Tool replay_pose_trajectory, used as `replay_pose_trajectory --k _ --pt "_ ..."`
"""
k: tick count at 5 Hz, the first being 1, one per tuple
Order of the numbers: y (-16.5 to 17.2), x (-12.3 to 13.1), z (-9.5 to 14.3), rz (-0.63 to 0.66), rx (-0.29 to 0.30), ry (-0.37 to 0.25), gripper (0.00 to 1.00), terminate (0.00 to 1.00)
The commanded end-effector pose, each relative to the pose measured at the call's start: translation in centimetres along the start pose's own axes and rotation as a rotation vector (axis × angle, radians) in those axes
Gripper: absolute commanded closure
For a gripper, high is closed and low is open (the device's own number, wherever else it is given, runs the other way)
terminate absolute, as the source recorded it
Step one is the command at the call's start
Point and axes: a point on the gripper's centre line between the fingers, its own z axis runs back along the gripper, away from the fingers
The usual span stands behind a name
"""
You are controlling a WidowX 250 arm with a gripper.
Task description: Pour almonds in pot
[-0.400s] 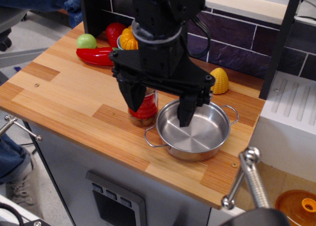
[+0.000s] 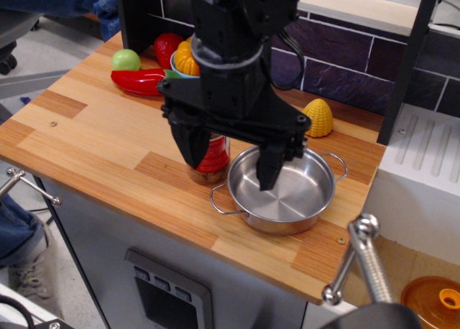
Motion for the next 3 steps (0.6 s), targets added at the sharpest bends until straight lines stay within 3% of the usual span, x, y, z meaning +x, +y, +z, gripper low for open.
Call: replay_pose_trajectory --k 1,3 --pt "1.9 2.6 3.2 0.23 -0.215 0.061 0.0 0.0" --pt "5.2 4.1 4.7 0.476 -0.342 0.163 0.0 0.0"
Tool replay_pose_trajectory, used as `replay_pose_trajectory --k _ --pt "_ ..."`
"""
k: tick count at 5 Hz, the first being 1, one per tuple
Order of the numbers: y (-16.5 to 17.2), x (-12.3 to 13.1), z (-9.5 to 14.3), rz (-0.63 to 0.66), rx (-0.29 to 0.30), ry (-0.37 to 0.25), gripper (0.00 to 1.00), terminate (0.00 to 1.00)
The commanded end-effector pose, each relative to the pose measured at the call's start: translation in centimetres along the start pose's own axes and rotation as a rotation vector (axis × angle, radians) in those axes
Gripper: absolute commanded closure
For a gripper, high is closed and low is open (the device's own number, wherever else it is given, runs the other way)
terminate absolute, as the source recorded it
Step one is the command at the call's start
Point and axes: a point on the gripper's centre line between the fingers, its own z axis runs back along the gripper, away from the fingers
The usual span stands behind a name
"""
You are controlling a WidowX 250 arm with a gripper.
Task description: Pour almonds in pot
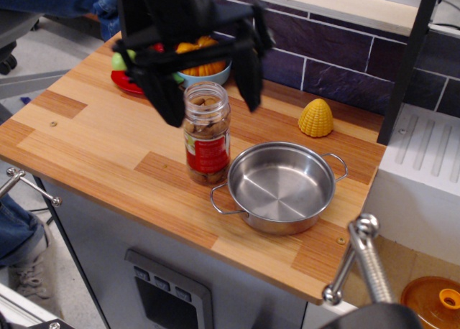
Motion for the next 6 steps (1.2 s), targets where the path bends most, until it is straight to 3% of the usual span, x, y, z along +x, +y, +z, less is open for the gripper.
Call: replay_pose_trajectory --k 1,2,3,5,6 --pt "2.5 4.4 3.2 0.22 -0.093 0.066 0.0 0.0" --pt "4.1 6.3 2.7 0.383 -0.064 0.174 0.0 0.0" --pt "6.6 7.2 1.1 0.549 -0.03 0.243 0.0 0.0" --pt "8.1 8.7 -2.7 0.701 0.013 0.298 0.0 0.0" --pt "8.2 10.3 -4.0 0.769 -0.013 0.303 0.0 0.0"
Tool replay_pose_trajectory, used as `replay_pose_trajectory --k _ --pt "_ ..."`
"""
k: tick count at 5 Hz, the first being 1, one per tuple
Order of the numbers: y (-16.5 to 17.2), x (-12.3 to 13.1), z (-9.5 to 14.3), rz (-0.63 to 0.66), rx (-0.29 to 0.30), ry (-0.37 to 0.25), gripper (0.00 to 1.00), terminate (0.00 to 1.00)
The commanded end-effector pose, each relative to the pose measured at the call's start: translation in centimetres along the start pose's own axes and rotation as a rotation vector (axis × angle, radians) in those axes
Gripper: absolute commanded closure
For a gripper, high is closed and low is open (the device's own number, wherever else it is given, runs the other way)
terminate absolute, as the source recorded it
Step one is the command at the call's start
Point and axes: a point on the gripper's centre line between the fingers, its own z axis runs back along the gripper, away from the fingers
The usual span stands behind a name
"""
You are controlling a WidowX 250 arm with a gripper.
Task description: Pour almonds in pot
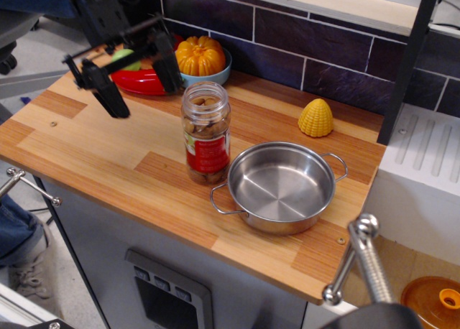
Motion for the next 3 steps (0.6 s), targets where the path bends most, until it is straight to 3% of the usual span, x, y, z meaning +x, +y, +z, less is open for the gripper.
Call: replay_pose_trajectory --k 1,3 --pt "-1.7 1.2 -0.6 0.062 -0.081 0.016 0.0 0.0" --pt "-3.1 0.1 -2.9 0.087 -0.098 0.147 0.0 0.0"
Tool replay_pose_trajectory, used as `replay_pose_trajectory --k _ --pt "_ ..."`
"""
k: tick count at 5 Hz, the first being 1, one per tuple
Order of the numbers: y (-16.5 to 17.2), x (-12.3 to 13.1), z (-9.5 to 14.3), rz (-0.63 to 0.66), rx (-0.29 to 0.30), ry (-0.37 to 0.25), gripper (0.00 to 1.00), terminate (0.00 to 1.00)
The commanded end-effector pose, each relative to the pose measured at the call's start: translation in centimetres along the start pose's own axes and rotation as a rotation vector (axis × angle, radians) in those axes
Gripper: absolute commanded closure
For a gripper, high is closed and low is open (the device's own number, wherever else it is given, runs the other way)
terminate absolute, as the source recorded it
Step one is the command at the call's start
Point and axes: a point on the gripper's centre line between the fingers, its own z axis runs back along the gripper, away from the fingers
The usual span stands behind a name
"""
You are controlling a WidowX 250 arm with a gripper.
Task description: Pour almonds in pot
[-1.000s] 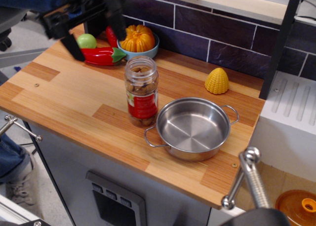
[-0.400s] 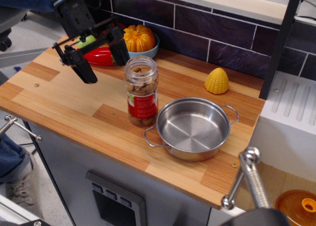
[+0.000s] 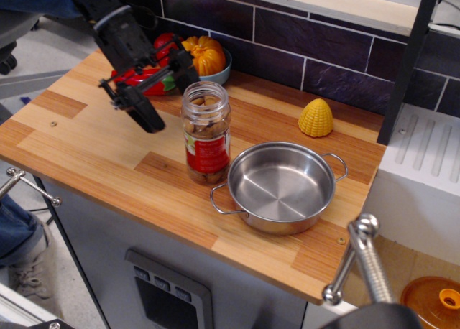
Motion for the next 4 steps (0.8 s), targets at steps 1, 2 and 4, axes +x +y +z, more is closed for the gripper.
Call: replay_pose_trajectory --k 1,2,4 --pt "-0.4 -2.2 -1.5 -0.048 0.012 0.068 0.0 0.0" --pt "-0.4 -3.3 -2.3 -0.073 0.045 0.127 0.0 0.0" --pt "-0.4 -3.7 -3.3 -0.091 0.11 0.146 0.0 0.0"
